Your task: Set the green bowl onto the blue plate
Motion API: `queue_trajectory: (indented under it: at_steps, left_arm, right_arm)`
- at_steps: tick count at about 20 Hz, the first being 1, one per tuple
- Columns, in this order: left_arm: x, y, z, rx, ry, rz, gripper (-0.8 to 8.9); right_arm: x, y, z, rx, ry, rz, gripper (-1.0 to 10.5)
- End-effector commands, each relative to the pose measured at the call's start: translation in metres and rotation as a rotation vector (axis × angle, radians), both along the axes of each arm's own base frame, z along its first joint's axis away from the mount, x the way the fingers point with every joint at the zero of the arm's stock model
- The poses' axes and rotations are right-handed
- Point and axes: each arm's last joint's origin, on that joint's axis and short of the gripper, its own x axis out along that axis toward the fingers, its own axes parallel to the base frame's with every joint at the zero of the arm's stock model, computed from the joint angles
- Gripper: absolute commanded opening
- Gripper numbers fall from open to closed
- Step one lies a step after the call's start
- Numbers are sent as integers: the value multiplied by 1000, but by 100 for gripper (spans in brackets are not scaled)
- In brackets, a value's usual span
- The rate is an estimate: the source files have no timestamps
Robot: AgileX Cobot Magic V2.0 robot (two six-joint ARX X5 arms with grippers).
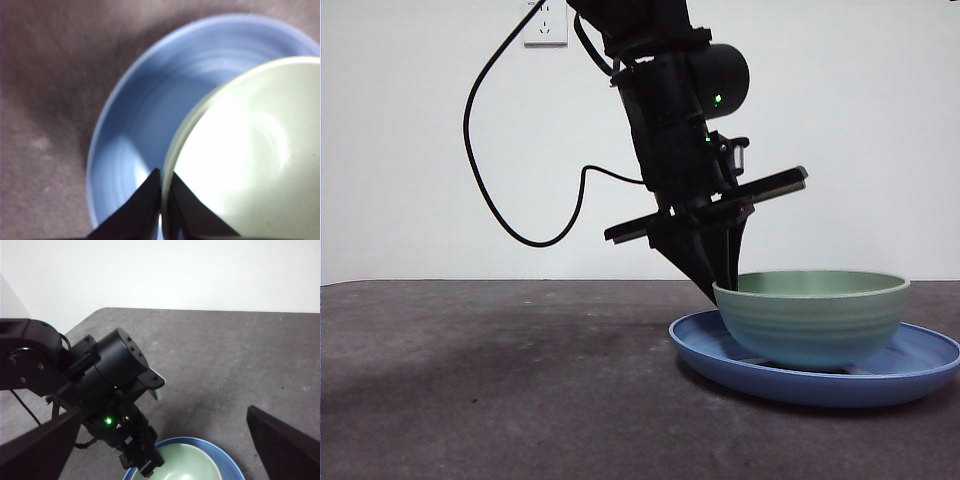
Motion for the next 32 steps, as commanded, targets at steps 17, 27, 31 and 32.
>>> queue_trajectory:
  at_steps: [17, 27, 31, 32]
  left_arm:
    - [-6, 12, 92, 26, -48, -109, 587]
    - [-70, 87, 194, -2, -132, -159, 587]
    - [-114, 127, 205, -29, -195, -196, 587]
    - [-123, 136, 201, -40, -216, -202, 587]
  right_arm:
    - [0, 1, 6, 6, -21, 7, 652]
    - [0, 1, 6, 6, -21, 7, 652]
    - [0, 1, 6, 6, -21, 7, 652]
    - [0, 1, 6, 5, -21, 6, 652]
